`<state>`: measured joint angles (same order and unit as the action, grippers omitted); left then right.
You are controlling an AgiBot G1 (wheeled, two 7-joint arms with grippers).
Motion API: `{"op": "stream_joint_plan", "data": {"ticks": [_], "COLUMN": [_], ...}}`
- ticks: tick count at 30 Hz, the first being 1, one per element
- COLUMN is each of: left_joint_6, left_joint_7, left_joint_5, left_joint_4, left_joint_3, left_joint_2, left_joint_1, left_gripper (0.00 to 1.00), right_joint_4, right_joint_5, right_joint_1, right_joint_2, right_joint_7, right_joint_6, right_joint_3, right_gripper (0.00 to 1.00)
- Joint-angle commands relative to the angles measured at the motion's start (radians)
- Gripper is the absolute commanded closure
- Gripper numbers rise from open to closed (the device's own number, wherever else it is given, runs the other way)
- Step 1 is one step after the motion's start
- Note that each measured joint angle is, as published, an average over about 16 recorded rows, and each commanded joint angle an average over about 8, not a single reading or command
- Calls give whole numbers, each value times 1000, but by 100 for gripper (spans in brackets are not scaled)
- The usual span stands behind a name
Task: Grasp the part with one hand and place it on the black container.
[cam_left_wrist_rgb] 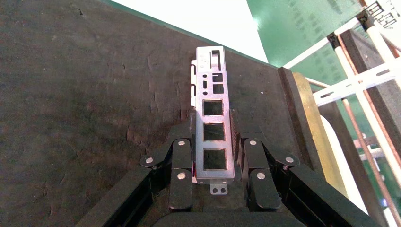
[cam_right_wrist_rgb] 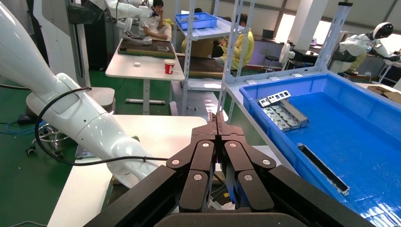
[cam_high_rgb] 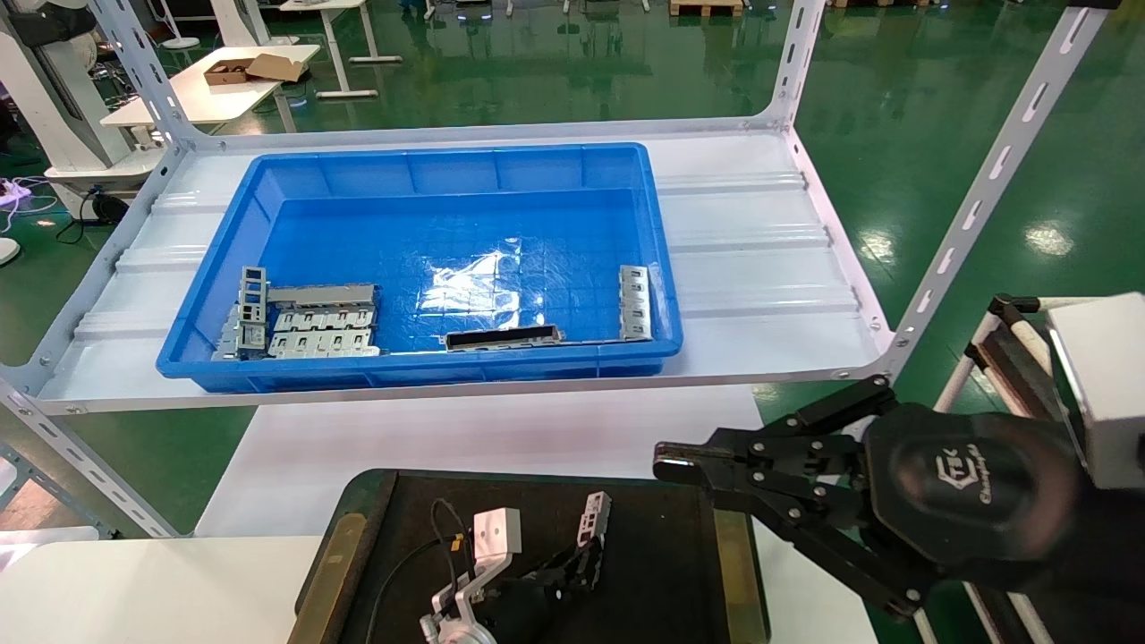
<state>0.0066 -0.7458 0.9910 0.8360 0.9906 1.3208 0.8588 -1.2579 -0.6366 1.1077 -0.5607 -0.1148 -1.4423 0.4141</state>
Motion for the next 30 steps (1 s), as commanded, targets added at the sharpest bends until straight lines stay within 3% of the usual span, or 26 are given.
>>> {"op": "stream_joint_plan", "data": {"ticks": [1,4,18,30], "left_joint_6": [-12,-24,-71,4], "left_joint_7": [-10,-23,-43,-1], "left_joint_5": [-7,-23,-73,-45], "left_joint_4": [0,3,94,321], "left_joint_3": [23,53,165,192], "left_joint_2": [-2,-5,-52,-232], "left_joint_1": [5,13,52,81], "left_gripper": [11,0,0,0], "right_joint_4": [0,0,0,0], "right_joint_5": [0,0,0,0], "right_joint_1": [0,0,0,0], "right_joint_2": [0,0,0,0], "right_joint_7": [0,0,0,0], "right_joint_6": [0,0,0,0], "right_joint_3": [0,0,0,0], "right_gripper": [0,0,0,0]}}
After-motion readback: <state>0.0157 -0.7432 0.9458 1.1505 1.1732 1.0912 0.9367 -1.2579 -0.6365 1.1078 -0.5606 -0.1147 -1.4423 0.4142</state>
